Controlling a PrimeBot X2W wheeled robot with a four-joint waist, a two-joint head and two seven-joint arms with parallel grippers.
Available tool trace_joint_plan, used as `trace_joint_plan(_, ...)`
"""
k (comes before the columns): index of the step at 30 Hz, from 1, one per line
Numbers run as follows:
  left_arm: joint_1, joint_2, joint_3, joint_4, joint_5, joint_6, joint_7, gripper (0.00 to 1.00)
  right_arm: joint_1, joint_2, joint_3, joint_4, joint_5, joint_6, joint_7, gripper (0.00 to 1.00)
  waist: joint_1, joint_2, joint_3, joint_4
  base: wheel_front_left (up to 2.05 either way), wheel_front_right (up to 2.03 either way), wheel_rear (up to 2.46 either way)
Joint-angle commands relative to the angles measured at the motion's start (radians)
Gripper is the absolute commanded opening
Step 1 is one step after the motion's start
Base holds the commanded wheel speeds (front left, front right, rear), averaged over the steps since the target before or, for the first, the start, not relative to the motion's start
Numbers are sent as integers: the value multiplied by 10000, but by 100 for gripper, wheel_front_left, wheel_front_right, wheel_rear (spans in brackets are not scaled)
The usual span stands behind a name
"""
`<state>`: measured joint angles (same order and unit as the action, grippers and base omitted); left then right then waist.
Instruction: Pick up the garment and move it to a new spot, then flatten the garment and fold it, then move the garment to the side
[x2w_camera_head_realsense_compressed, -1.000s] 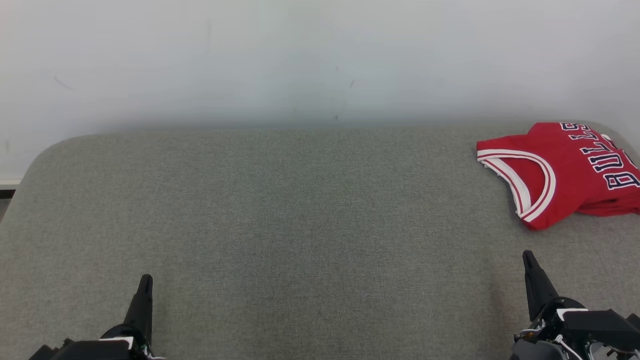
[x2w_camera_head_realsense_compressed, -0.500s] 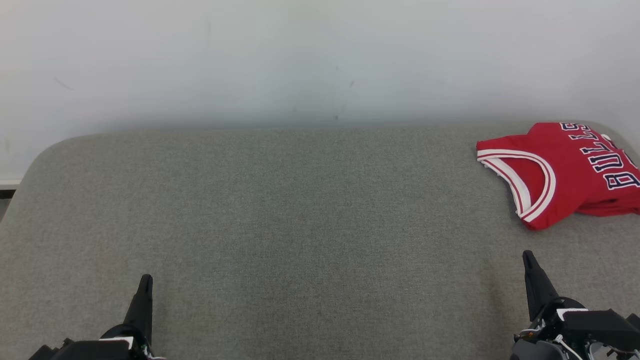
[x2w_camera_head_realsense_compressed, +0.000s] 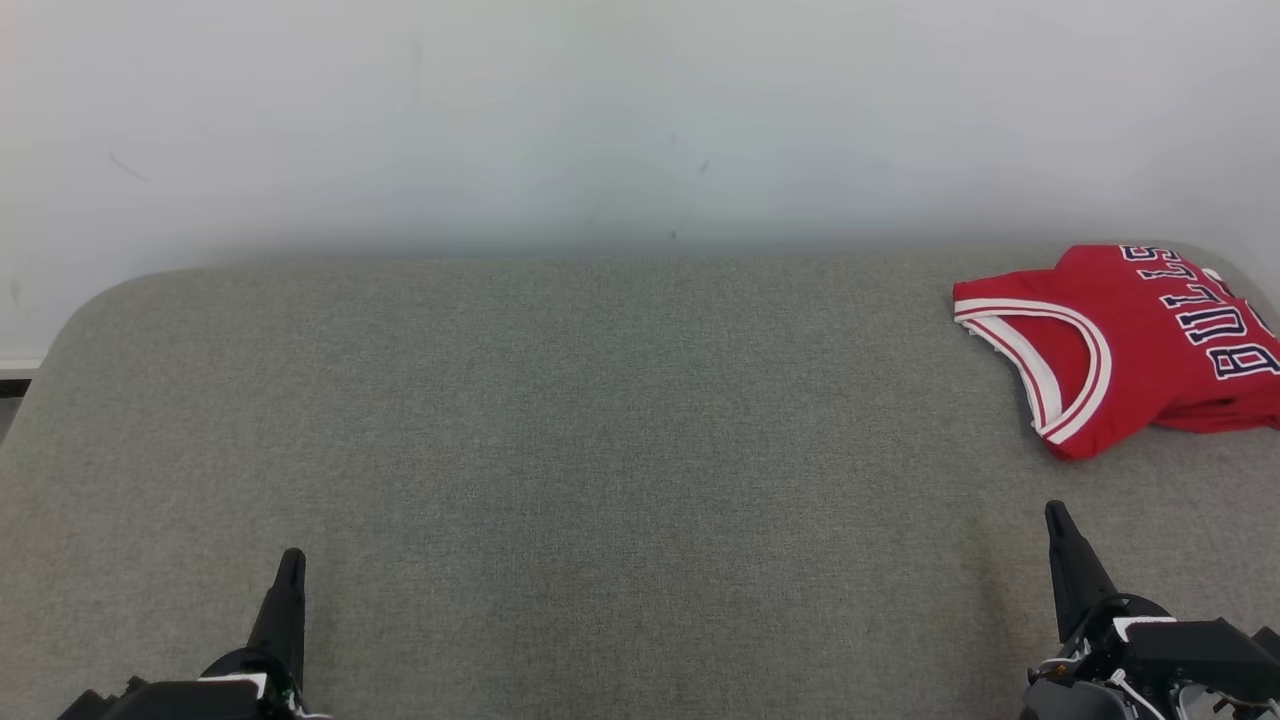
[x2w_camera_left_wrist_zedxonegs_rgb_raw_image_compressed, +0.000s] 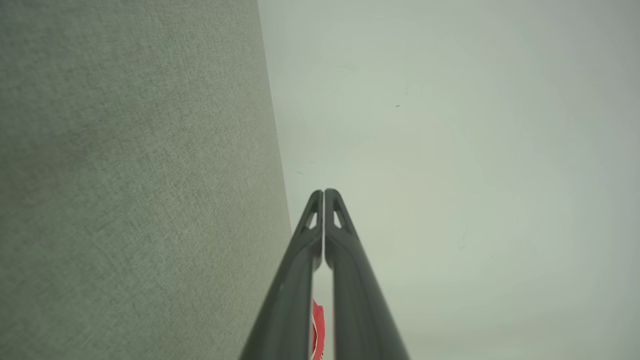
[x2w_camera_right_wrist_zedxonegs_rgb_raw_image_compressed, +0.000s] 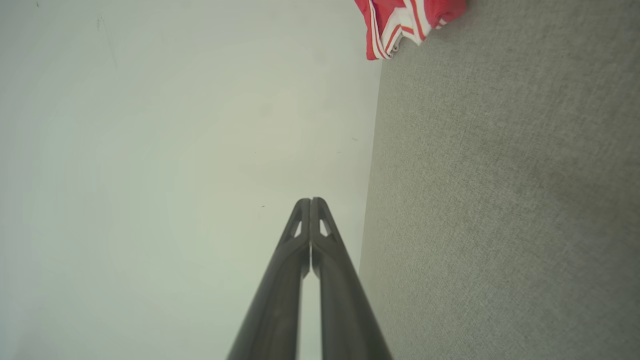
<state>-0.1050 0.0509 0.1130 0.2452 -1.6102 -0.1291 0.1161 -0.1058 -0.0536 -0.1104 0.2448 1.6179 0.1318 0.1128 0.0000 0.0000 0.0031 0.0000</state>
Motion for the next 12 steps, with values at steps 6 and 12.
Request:
trace_joint_plan(6, -86, -20, 20, 13, -51, -31, 0, 0, -51, 16, -31, -4, -45, -21, 7, 0, 0, 0, 0, 0, 0, 0, 0)
trace_joint_plan(12, -86, -20, 21, 13, -51, -31, 0, 0, -51, 18, -32, -4, -50, -21, 12, 0, 0, 0, 0, 0, 0, 0, 0)
